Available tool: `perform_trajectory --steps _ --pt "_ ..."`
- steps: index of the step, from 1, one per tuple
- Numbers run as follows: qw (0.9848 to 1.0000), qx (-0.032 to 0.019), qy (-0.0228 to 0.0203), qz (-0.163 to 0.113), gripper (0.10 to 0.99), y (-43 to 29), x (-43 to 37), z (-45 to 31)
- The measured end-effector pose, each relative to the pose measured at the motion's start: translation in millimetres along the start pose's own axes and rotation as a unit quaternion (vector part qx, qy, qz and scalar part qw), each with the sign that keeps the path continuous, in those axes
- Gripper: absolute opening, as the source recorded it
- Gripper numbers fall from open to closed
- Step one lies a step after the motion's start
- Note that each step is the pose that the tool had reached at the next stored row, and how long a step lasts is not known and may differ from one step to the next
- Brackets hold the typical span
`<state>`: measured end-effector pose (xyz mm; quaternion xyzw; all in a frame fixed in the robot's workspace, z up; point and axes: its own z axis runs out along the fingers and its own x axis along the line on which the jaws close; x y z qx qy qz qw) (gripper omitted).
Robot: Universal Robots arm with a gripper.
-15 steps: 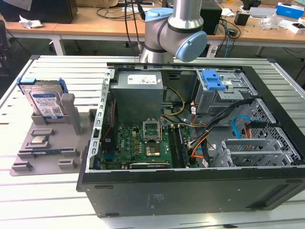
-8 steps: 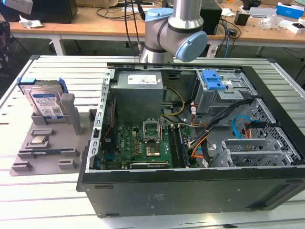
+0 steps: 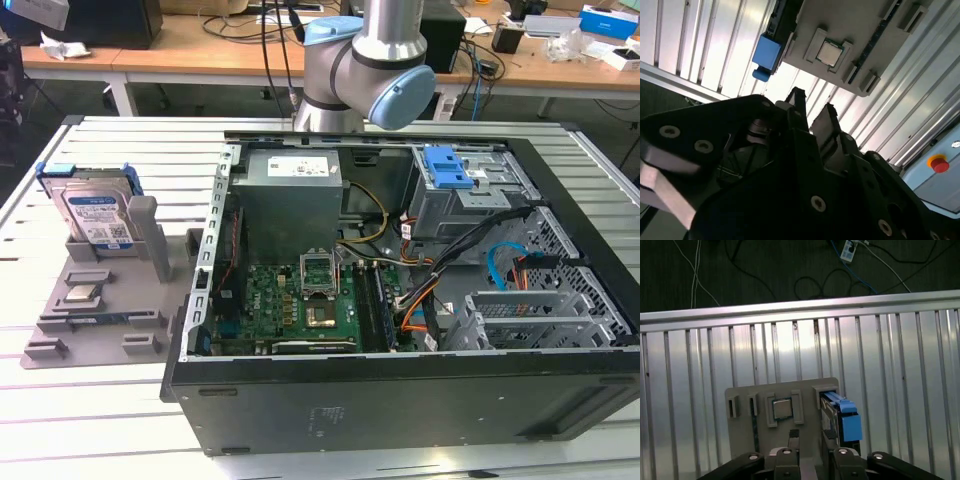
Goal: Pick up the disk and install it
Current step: 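Pick up the disk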
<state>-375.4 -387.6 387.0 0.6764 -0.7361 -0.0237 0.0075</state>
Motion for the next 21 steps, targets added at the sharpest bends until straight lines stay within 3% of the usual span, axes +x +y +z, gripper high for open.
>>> perform_trajectory --steps 4,6,7,12,21 --pt "1.0000 0.0000 0.0000 0.000 0.533 0.0 0.0 0.0" --pt "1.0000 0.0000 0.0000 0.000 0.533 0.0 0.0 0.0" --pt "1.0000 0.0000 0.0000 0.000 0.600 0.0 0.0 0.0" --pt "1.0000 -0.0001 0.0002 -0.006 0.600 -3.5 -4.4 0.1" --pt "0.9999 -0.0003 0.0008 -0.012 0.600 -5.6 -29.0 0.4"
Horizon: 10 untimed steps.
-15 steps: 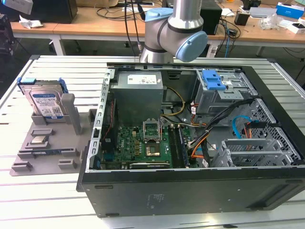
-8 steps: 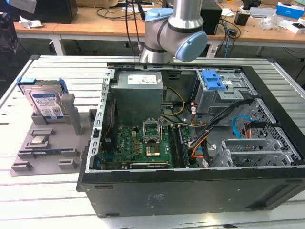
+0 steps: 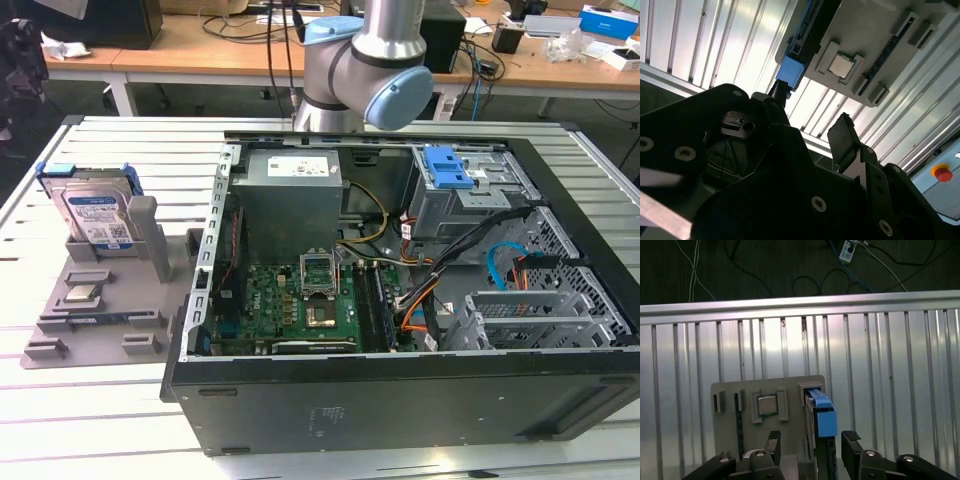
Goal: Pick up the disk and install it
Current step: 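Pick up the disk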
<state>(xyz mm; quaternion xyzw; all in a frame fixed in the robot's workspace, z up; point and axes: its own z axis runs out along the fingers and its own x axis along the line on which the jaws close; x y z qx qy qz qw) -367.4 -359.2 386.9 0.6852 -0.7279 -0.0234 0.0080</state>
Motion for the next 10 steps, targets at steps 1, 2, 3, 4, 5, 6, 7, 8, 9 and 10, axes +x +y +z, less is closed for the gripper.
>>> perform_trajectory --steps 1,2,3,4,5,6,7,8,9,10 --pt "1.0000 0.0000 0.0000 0.000 0.600 -0.5 -4.0 0.1" --pt "1.0000 0.0000 0.0000 0.000 0.600 -0.8 -6.1 0.2" --pt "1.0000 0.0000 0.0000 0.000 0.600 -1.7 -9.9 0.2" --pt "1.0000 0.0000 0.0000 0.000 0.600 -2.2 -11.5 0.3" --pt "1.0000 0.0000 0.0000 0.000 0.600 -2.6 -12.5 0.3" --pt "1.0000 0.0000 0.0001 0.000 0.600 -3.0 -13.5 0.4" --pt "1.0000 0.0000 0.0000 0.000 0.600 -3.6 -14.1 0.6" --pt "1.0000 0.0000 0.0000 0.000 0.600 -4.1 -14.4 0.8" --pt "1.0000 0.0001 0.0000 0.000 0.600 -4.9 -14.9 1.5" --pt "1.0000 0.0001 0.0000 0.000 0.600 -5.2 -15.0 2.1"
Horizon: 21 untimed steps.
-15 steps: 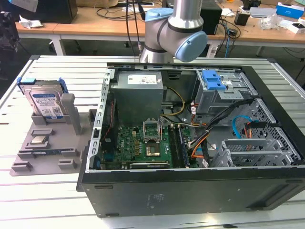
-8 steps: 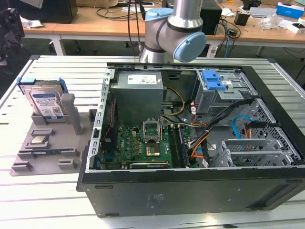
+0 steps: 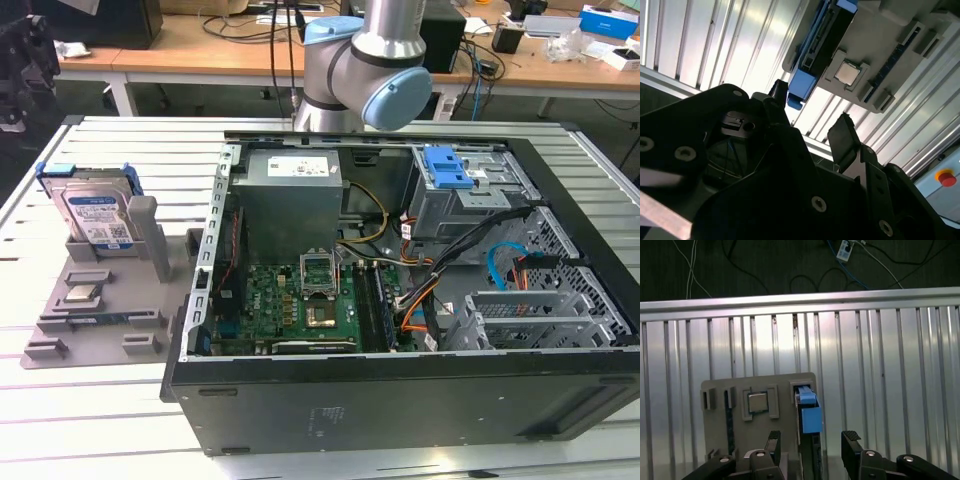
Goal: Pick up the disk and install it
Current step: 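Pick up the disk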
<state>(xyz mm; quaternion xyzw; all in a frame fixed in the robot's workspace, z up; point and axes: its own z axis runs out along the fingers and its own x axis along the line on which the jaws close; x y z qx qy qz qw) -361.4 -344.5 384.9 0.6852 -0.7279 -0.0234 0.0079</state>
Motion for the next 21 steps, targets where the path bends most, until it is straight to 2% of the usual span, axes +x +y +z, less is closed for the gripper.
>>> perform_trajectory --steps 8,15,21 --pt "1.0000 -0.0001 0.0004 0.000 0.600 -3.5 -0.1 15.5" --pt "1.0000 -0.0001 0.0004 0.000 0.600 -4.7 0.0 22.9" --pt "1.0000 0.0000 0.0006 0.000 0.600 -5.9 0.1 32.2"
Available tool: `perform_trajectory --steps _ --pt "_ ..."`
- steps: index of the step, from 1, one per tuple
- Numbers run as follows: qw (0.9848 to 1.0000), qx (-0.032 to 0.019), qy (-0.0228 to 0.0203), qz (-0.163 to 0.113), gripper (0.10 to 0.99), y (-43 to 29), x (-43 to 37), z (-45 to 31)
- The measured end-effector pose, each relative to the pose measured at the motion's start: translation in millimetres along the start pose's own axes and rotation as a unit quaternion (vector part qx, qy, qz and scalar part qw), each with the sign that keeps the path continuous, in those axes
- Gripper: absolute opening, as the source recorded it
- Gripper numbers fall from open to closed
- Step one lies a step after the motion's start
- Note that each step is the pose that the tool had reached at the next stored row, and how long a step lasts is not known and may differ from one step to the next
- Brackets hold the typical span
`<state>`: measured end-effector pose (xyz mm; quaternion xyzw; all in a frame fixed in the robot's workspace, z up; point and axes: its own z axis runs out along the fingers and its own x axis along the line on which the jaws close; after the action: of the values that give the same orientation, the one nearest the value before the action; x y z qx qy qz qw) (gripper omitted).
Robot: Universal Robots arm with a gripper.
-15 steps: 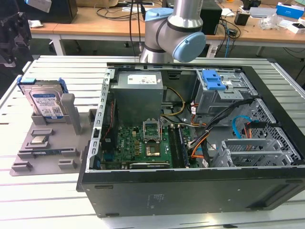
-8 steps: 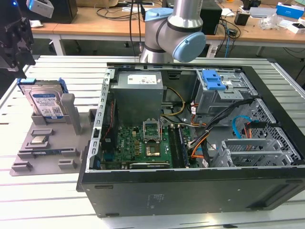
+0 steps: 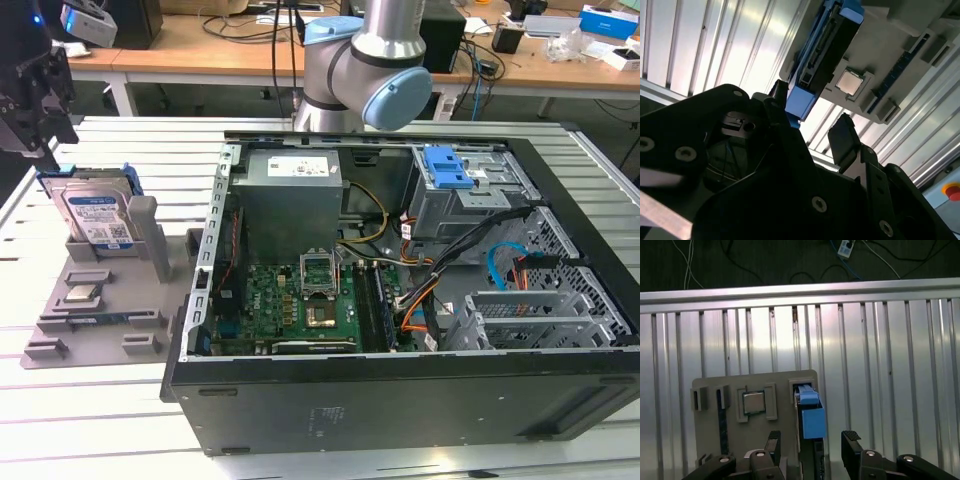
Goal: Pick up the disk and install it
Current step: 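Pick up the disk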
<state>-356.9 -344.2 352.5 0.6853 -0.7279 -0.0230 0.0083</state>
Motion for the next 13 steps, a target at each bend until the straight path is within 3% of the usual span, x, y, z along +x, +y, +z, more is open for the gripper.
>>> perform_trajectory --steps 3,6,13 --pt "1.0000 -0.0001 0.0004 -0.006 0.600 -0.5 0.2 8.9" --pt "0.9994 -0.0008 0.0017 -0.034 0.600 -0.8 -3.0 22.5" --pt "0.9993 -0.0007 0.0018 -0.036 0.600 -1.5 -6.6 42.3"
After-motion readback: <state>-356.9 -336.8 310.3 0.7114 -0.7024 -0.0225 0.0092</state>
